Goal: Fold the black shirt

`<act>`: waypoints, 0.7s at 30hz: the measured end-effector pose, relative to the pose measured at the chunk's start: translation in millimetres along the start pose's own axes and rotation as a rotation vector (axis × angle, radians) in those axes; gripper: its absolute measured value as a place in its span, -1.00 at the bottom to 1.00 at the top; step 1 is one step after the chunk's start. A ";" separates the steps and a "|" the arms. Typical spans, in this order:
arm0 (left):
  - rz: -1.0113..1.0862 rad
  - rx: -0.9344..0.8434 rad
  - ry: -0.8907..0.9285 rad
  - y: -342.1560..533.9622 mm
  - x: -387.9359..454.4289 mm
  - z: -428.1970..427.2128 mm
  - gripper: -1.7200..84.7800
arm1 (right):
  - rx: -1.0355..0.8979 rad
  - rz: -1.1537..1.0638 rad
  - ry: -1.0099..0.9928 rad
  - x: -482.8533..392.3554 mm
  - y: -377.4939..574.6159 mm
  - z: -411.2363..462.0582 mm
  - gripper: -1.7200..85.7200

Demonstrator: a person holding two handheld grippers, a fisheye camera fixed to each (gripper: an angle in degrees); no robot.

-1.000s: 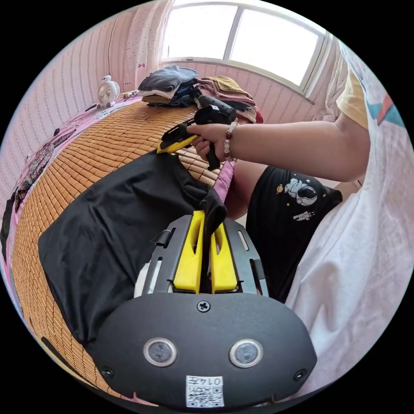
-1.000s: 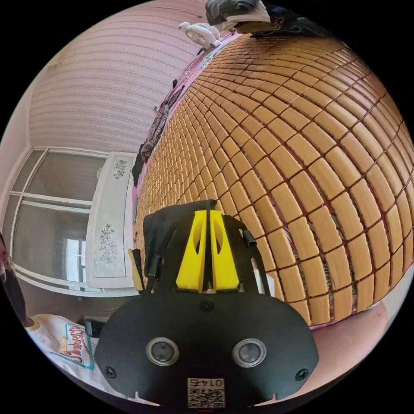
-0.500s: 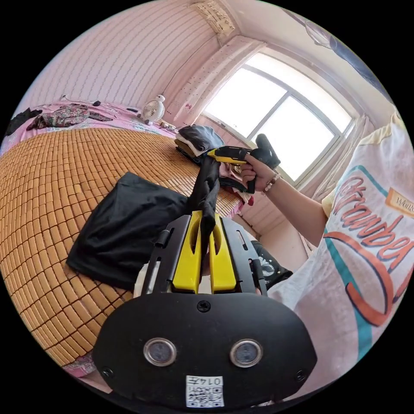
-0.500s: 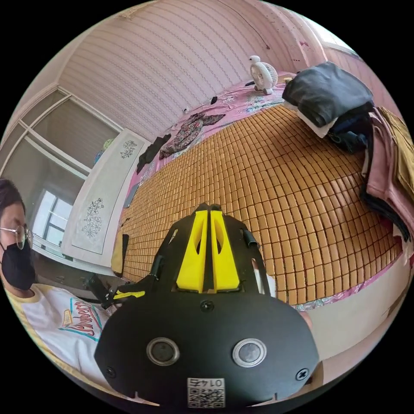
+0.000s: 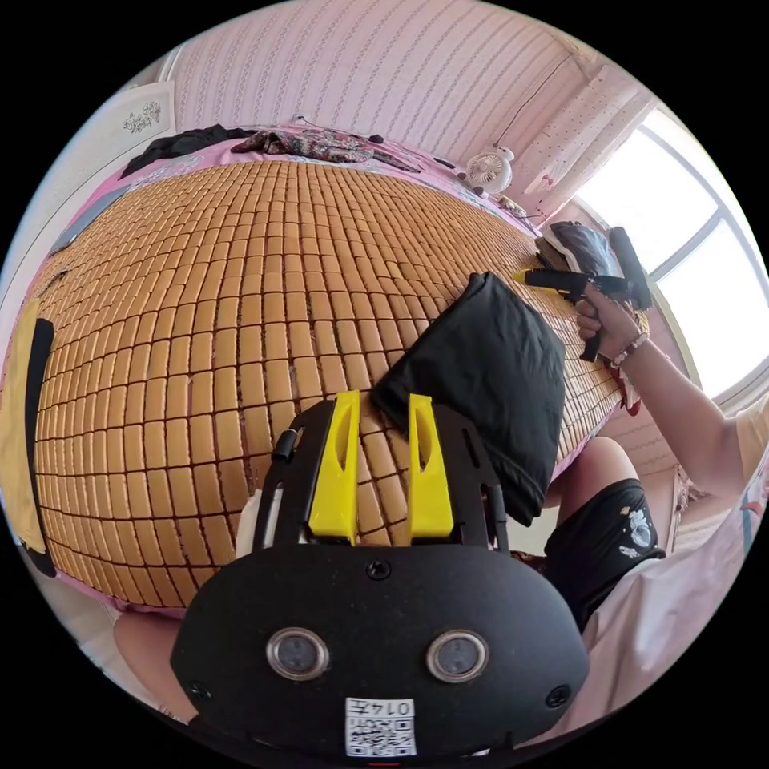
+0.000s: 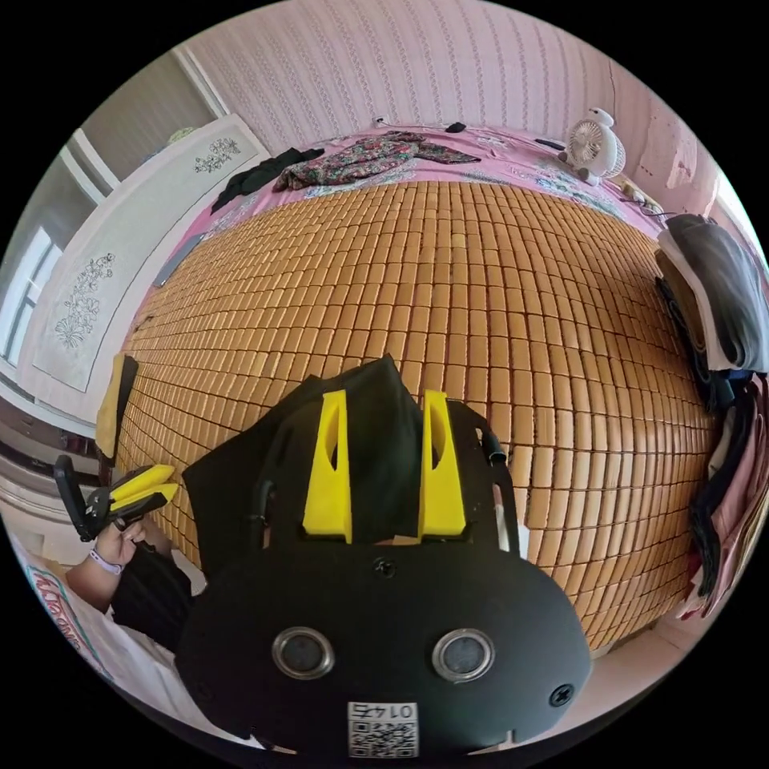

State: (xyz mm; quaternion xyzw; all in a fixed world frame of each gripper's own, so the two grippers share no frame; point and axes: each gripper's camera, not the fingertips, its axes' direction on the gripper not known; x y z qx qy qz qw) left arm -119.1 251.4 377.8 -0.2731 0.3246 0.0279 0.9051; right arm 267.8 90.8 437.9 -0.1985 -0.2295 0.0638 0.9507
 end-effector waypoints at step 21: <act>0.210 0.046 -0.087 66.5 68.7 -87.3 -0.95 | 0.266 -0.184 -0.180 -84.0 96.0 -81.7 -0.90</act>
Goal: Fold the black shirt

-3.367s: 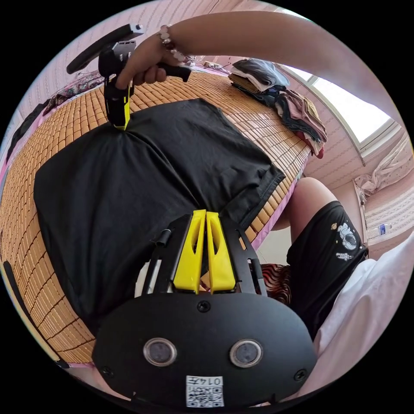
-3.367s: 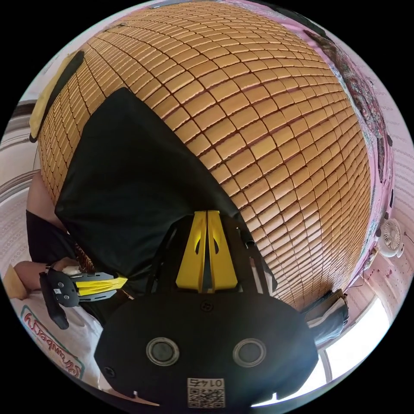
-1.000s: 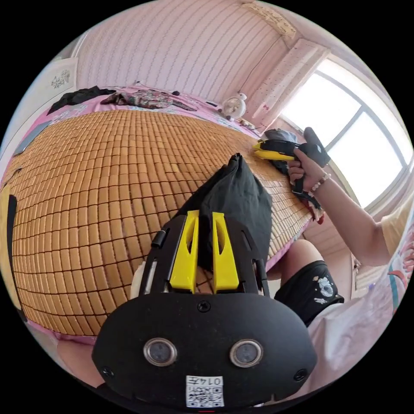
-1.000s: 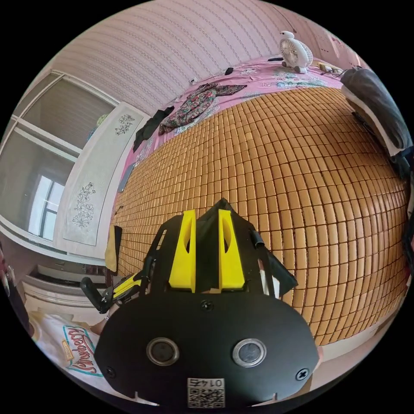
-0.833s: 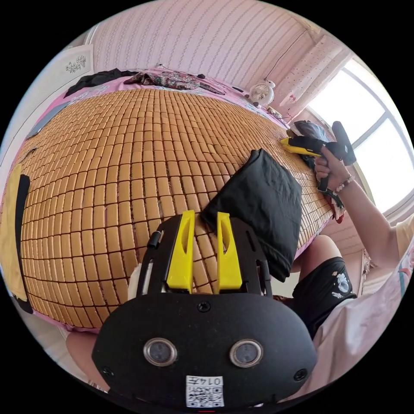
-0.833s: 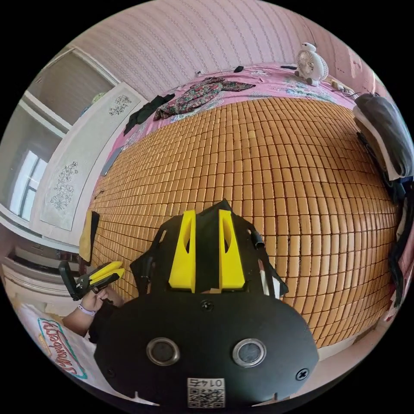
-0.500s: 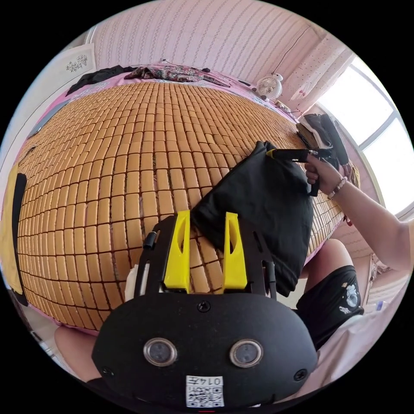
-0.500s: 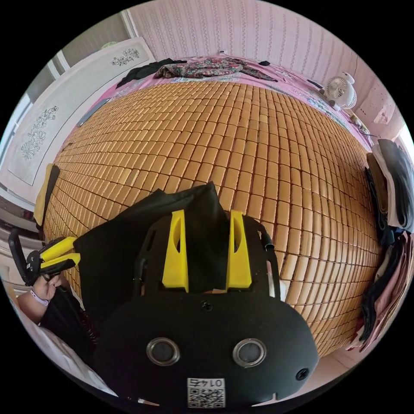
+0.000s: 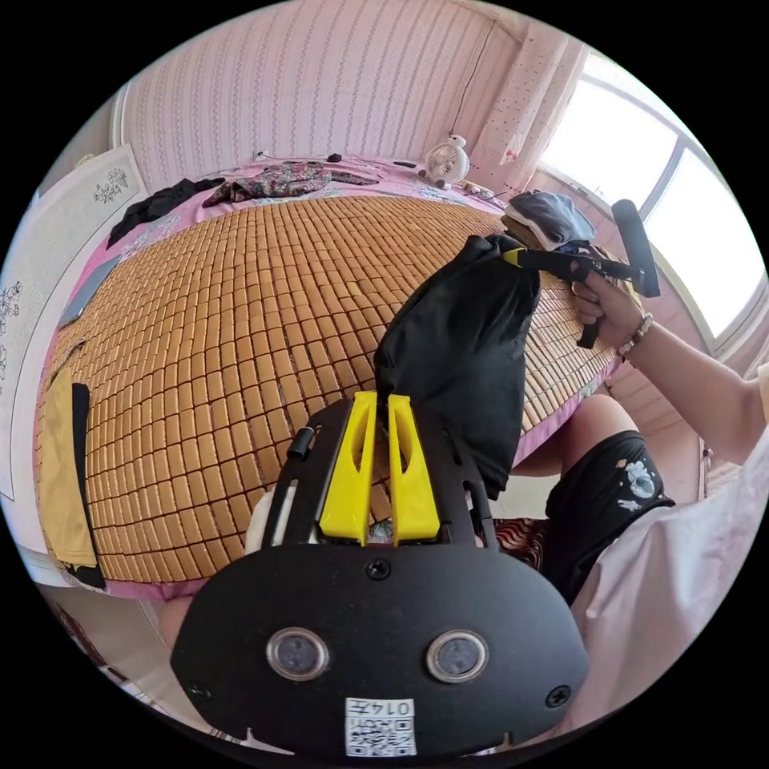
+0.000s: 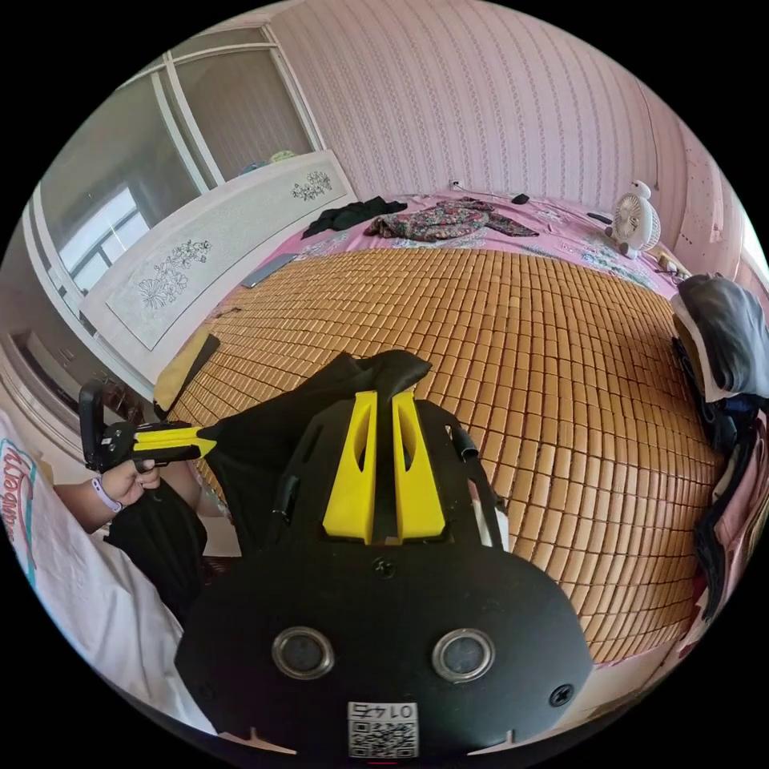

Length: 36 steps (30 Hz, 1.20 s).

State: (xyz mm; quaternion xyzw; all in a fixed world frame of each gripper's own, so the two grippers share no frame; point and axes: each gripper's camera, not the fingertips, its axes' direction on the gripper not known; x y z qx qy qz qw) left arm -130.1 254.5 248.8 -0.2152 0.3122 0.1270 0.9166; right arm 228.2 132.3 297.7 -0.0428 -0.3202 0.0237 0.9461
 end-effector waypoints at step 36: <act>-0.877 0.251 -0.377 325.2 -214.4 -172.5 -0.82 | -0.364 -0.535 -0.126 -438.4 -151.9 232.8 -0.73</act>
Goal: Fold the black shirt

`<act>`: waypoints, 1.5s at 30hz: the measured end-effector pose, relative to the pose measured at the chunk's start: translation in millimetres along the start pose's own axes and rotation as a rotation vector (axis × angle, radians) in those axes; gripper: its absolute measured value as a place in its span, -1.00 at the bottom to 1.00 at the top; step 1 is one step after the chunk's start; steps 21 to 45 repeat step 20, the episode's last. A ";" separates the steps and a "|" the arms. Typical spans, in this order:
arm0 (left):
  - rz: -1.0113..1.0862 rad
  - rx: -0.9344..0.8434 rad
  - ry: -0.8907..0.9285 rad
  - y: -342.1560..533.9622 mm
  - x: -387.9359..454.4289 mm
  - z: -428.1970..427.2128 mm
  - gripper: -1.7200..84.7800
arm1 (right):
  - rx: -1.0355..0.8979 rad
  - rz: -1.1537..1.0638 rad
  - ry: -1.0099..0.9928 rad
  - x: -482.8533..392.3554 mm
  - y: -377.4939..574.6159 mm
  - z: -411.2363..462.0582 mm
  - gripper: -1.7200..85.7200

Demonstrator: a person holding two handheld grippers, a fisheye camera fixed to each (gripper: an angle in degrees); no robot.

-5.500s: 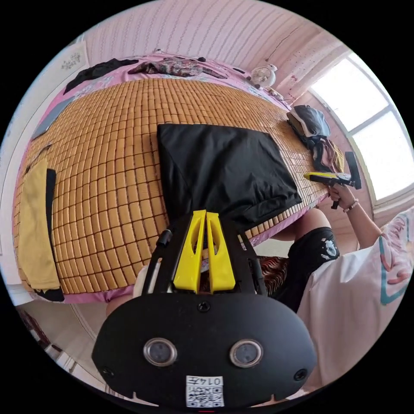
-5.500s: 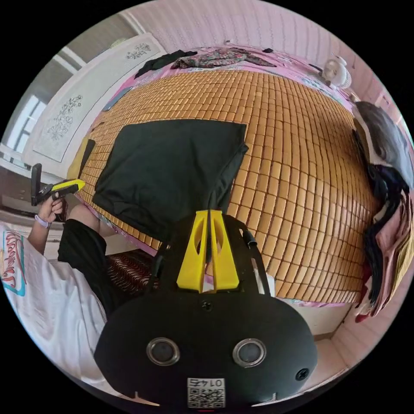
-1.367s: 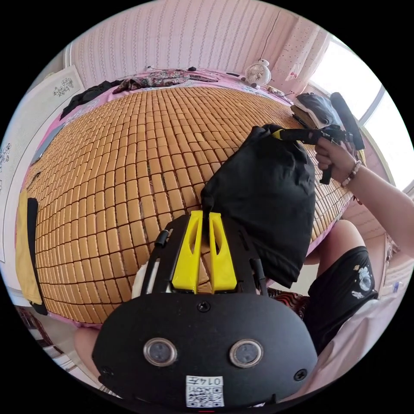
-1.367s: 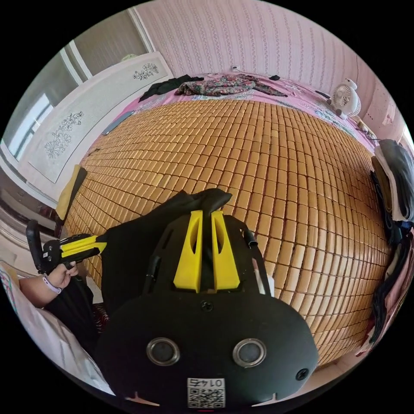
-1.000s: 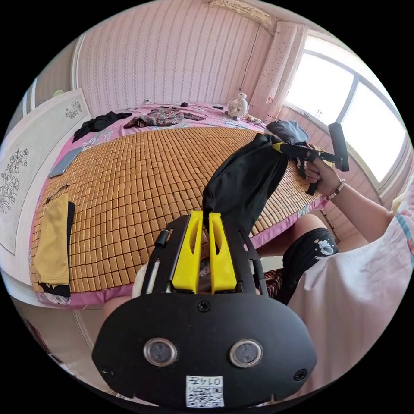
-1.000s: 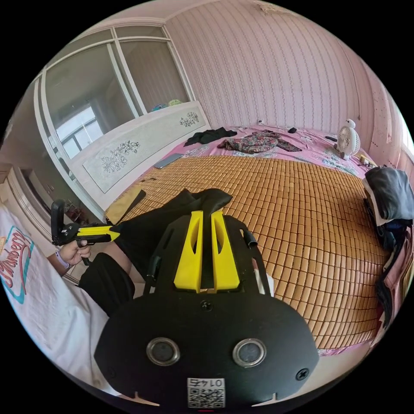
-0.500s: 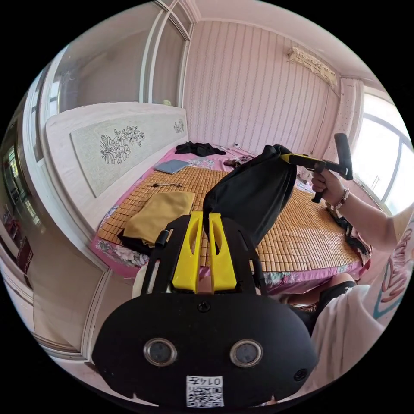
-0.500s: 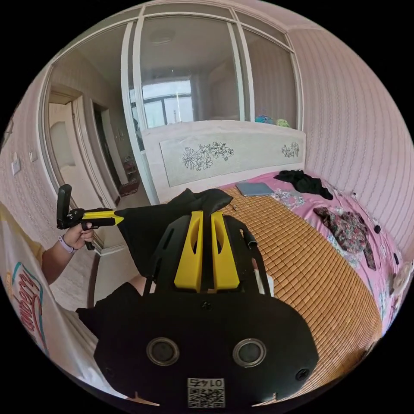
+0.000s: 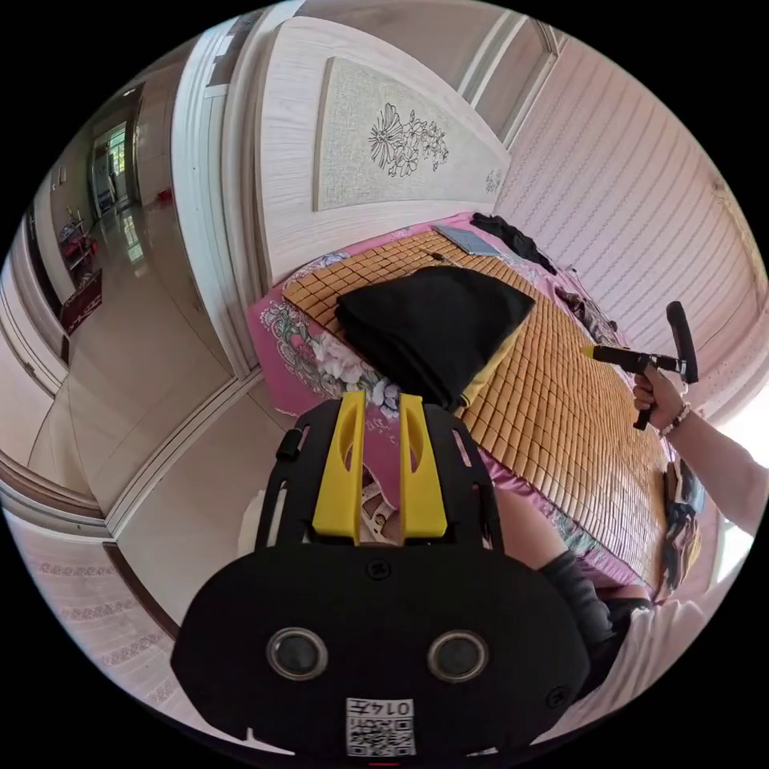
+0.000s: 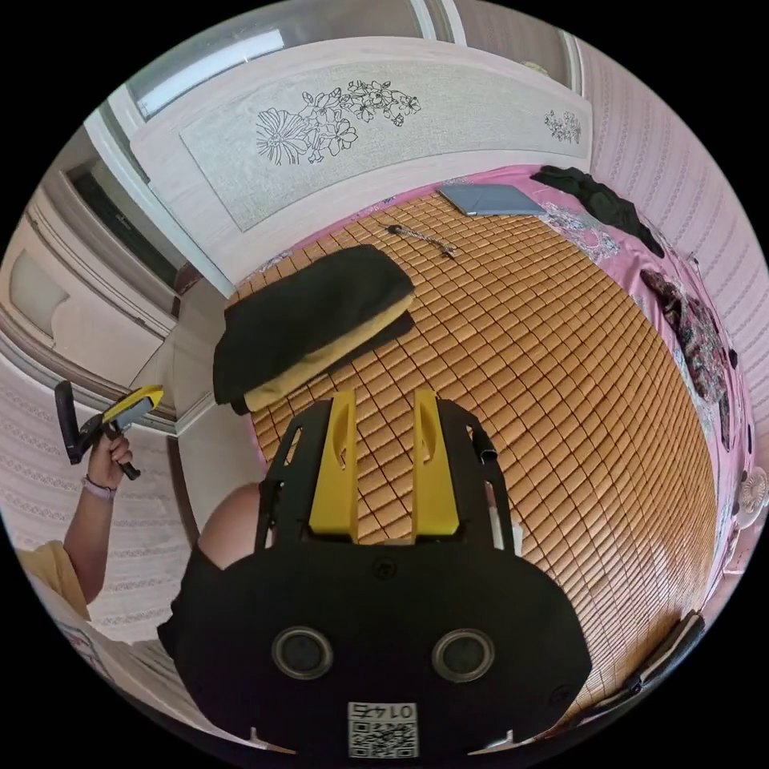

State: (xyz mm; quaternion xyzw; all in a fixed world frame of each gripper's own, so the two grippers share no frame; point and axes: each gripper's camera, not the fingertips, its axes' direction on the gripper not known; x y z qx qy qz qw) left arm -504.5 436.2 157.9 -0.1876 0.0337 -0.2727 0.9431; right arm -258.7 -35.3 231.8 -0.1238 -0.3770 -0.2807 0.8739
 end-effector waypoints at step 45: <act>1.176 0.049 0.811 113.0 490.9 8.1 -0.98 | 0.310 1.298 0.623 84.2 672.8 -317.9 -0.96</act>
